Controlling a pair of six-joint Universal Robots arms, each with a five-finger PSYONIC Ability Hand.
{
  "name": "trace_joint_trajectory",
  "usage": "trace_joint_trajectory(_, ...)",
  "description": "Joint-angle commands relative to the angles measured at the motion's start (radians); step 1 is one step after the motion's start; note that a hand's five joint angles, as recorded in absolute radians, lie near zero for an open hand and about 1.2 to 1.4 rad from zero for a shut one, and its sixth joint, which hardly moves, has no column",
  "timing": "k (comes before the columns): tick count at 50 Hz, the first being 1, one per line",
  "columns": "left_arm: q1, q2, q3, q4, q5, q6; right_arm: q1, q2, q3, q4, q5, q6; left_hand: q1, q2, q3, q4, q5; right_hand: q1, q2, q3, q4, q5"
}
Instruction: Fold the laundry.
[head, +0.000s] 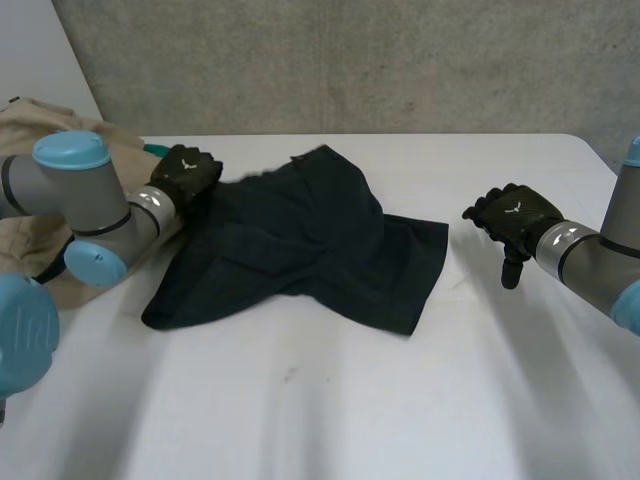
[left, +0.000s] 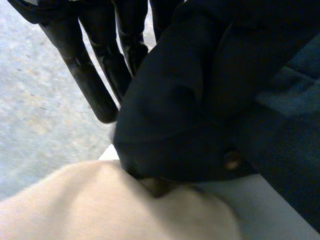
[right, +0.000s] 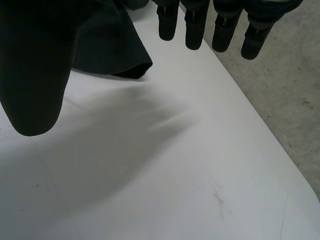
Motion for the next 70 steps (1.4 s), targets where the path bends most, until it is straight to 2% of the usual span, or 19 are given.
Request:
trace_joint_trajectory(1, -0.049, 0.047, 0.088, 0.199, -0.103, 0.043, -0.001, -0.003, -0.009, -0.004, 0.002, 0.004, 0.278, 0.259, 0.268, 0.263, 0.289, -0.046, -0.029, -0.027, -0.028, -0.047)
trace_joint_trajectory(3, -0.072, 0.093, 0.094, 0.256, -0.115, 0.029, -0.002, -0.006, -0.014, -0.004, 0.005, 0.006, 0.278, 0.259, 0.268, 0.263, 0.289, -0.046, -0.029, -0.027, -0.028, -0.047)
trace_joint_trajectory(11, -0.228, 0.358, -0.063, 0.479, -0.078, -0.227, -0.036, -0.046, -0.041, -0.013, 0.028, 0.045, 0.278, 0.259, 0.268, 0.263, 0.289, -0.046, -0.029, -0.027, -0.028, -0.047)
trace_joint_trajectory(15, -0.313, 0.472, -0.258, 0.543, 0.003, -0.310, -0.067, -0.060, -0.064, -0.016, 0.042, 0.078, 0.278, 0.259, 0.268, 0.263, 0.289, -0.046, -0.029, -0.027, -0.028, -0.047)
trace_joint_trajectory(19, -0.389, 0.547, -0.512, 0.612, 0.167, -0.345, -0.099, -0.078, -0.081, -0.018, 0.045, 0.125, 0.278, 0.259, 0.268, 0.263, 0.289, -0.046, -0.029, -0.027, -0.028, -0.047)
trace_joint_trajectory(24, -0.423, 0.509, -0.722, 0.660, 0.294, -0.298, -0.113, -0.098, -0.075, -0.018, 0.033, 0.136, 0.199, 0.181, 0.189, 0.184, 0.211, -0.046, -0.029, -0.027, -0.028, -0.047)
trace_joint_trajectory(27, -0.440, 0.480, -0.838, 0.669, 0.325, -0.206, -0.111, -0.103, -0.067, -0.018, 0.019, 0.133, -0.058, -0.077, -0.069, -0.073, -0.047, -0.046, -0.029, -0.027, -0.028, -0.047)
trace_joint_trajectory(29, -0.452, 0.478, -0.910, 0.675, 0.333, -0.120, -0.107, -0.103, -0.060, -0.016, 0.005, 0.127, -0.489, -0.508, -0.500, -0.504, -0.478, -0.046, -0.029, -0.027, -0.028, -0.047)
trace_joint_trajectory(32, -0.452, 0.522, -0.964, 0.703, 0.324, -0.020, -0.094, -0.109, -0.043, -0.008, -0.018, 0.105, -0.944, -0.962, -0.954, -0.959, -0.933, -0.046, -0.029, -0.027, -0.028, -0.047)
trace_joint_trajectory(35, -0.445, 0.581, -0.981, 0.724, 0.281, 0.008, -0.084, -0.123, -0.028, 0.004, -0.035, 0.081, -0.944, -0.962, -0.954, -0.959, -0.933, -0.046, -0.029, -0.027, -0.028, -0.047)
trace_joint_trajectory(38, -0.422, 0.666, -0.990, 0.721, 0.174, -0.024, -0.074, -0.153, -0.001, 0.036, -0.052, 0.039, -0.944, -0.962, -0.954, -0.959, -0.933, -0.046, -0.029, -0.027, -0.028, -0.047)
trace_joint_trajectory(39, -0.410, 0.708, -0.989, 0.707, 0.117, -0.052, -0.070, -0.175, 0.014, 0.059, -0.062, 0.021, -0.944, -0.962, -0.954, -0.959, -0.933, -0.046, -0.029, -0.027, -0.028, -0.047)
trace_joint_trajectory(42, -0.388, 0.754, -0.995, 0.649, 0.046, -0.092, -0.065, -0.206, 0.040, 0.102, -0.084, -0.007, -0.944, -0.962, -0.954, -0.959, -0.933, -0.046, -0.029, -0.027, -0.028, -0.047)
trace_joint_trajectory(43, -0.371, 0.777, -0.993, 0.578, 0.008, -0.112, -0.064, -0.222, 0.055, 0.135, -0.104, -0.026, -0.944, -0.962, -0.954, -0.959, -0.933, -0.046, -0.029, -0.027, -0.028, -0.047)
trace_joint_trajectory(46, -0.353, 0.811, -0.986, 0.438, -0.031, -0.129, -0.065, -0.236, 0.075, 0.208, -0.114, -0.065, -0.944, -0.962, -0.954, -0.959, -0.933, -0.046, -0.029, -0.027, -0.028, -0.047)
trace_joint_trajectory(47, -0.345, 0.823, -0.971, 0.337, -0.044, -0.135, -0.070, -0.241, 0.089, 0.261, -0.125, -0.091, -0.944, -0.962, -0.954, -0.959, -0.933, -0.046, -0.029, -0.027, -0.028, -0.047)
trace_joint_trajectory(52, -0.346, 0.820, -0.898, 0.106, -0.052, -0.141, -0.074, -0.238, 0.146, 0.337, -0.142, -0.152, -0.929, -0.947, -0.939, -0.944, -0.918, -0.046, -0.029, -0.027, -0.028, -0.047)
trace_joint_trajectory(62, -0.386, 0.583, -0.619, -0.113, -0.054, -0.107, -0.061, -0.226, 0.336, 0.069, -0.173, -0.114, -0.899, -0.917, -0.909, -0.914, -0.888, -0.046, -0.029, -0.027, -0.028, -0.047)
trace_joint_trajectory(70, -0.414, 0.345, -0.279, -0.244, -0.046, -0.011, -0.034, -0.230, 0.465, -0.111, -0.194, -0.051, -0.931, -0.950, -0.941, -0.946, -0.920, -0.040, -0.023, -0.021, -0.022, -0.041)
